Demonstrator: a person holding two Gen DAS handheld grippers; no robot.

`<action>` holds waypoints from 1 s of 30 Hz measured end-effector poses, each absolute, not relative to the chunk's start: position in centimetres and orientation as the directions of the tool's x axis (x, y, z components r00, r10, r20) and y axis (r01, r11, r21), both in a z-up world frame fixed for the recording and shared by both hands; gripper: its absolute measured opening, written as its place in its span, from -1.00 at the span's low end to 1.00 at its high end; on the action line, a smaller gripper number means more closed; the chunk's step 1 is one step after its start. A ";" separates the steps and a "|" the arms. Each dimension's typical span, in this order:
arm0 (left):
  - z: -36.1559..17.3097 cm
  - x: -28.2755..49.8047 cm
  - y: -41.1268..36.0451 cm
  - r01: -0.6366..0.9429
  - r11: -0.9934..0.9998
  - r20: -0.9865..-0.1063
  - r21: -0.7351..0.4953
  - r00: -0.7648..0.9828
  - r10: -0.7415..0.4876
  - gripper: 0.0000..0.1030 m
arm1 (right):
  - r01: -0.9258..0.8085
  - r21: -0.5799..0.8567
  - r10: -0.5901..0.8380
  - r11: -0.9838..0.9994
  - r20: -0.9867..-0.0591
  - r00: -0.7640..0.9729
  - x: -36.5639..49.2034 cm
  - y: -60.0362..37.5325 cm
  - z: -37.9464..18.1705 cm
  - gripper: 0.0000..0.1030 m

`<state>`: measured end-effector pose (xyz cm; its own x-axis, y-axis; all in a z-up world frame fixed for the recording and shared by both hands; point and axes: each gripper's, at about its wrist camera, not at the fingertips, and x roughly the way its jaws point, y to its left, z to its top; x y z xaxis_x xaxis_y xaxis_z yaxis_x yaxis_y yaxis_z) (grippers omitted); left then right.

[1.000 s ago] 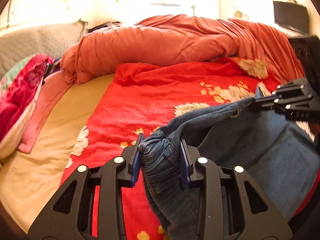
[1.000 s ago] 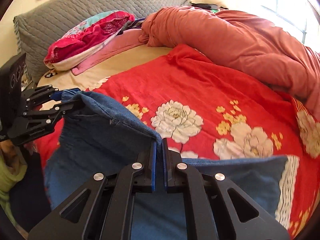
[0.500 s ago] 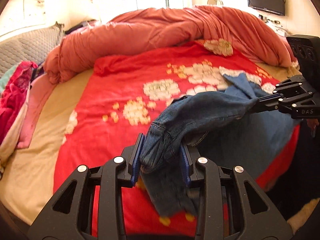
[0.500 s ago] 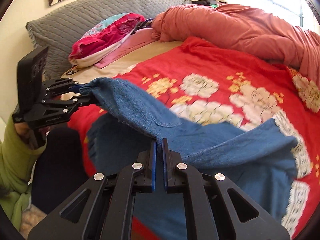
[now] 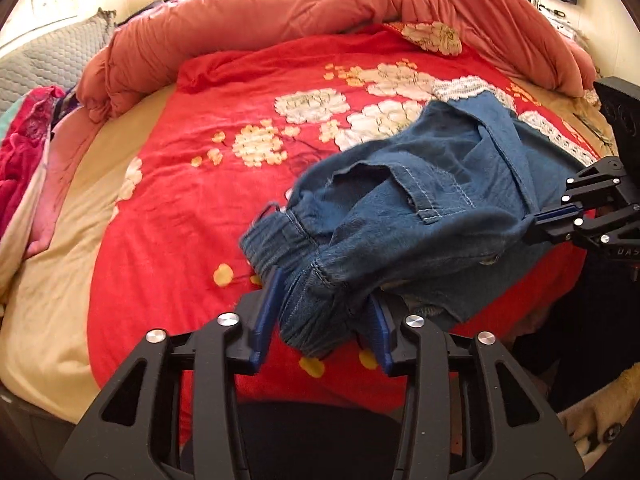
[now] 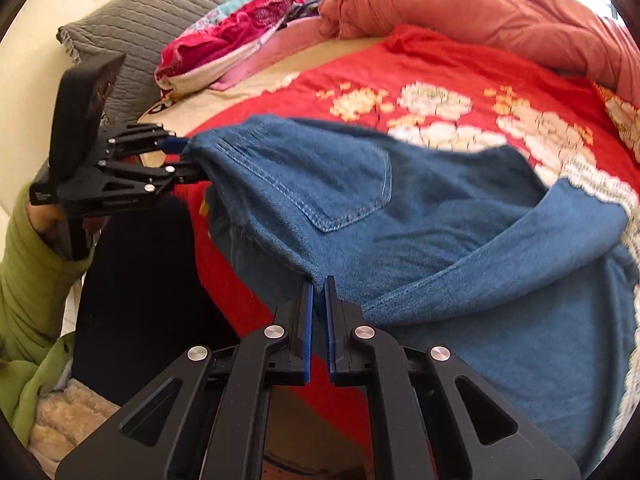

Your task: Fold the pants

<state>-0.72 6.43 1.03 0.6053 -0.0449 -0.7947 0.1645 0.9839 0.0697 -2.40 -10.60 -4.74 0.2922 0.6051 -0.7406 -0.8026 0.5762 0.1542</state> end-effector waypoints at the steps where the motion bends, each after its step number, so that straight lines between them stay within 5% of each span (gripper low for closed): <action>1: 0.9 -0.8 6.5 0.166 0.984 -0.801 0.066 0.597 -0.047 -0.22 | -0.802 0.151 0.599 0.578 -0.746 0.291 -2.5 -10.6 -5.1 -0.87; 10: 2.1 -4.0 11.5 -0.029 0.996 -0.787 -0.087 0.615 -0.051 -0.06 | -0.804 0.180 0.611 0.567 -0.746 0.263 -2.8 -10.8 -6.1 -0.82; 17: 5.5 -1.3 8.1 0.074 0.978 -0.720 -0.194 0.667 -0.193 -0.07 | -0.806 0.188 0.623 0.561 -0.737 0.262 -3.2 -11.1 -5.9 -0.82; 23: -0.2 1.9 3.7 0.106 0.988 -0.836 -0.109 0.528 -0.149 -0.12 | -0.800 0.195 0.615 0.567 -0.747 0.254 -3.6 -11.3 -6.4 -0.66; 30: -1.2 1.6 3.3 0.119 0.990 -0.852 -0.080 0.508 -0.129 -0.12 | -0.787 0.140 0.633 0.601 -0.684 0.362 -4.2 -12.2 -3.3 -0.46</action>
<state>1.60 3.34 -1.23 0.5079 -0.1294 -0.8516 0.1185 0.9897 -0.0797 -4.18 -12.17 -3.31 0.3615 0.6333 -0.6842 -0.7871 0.6007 0.1401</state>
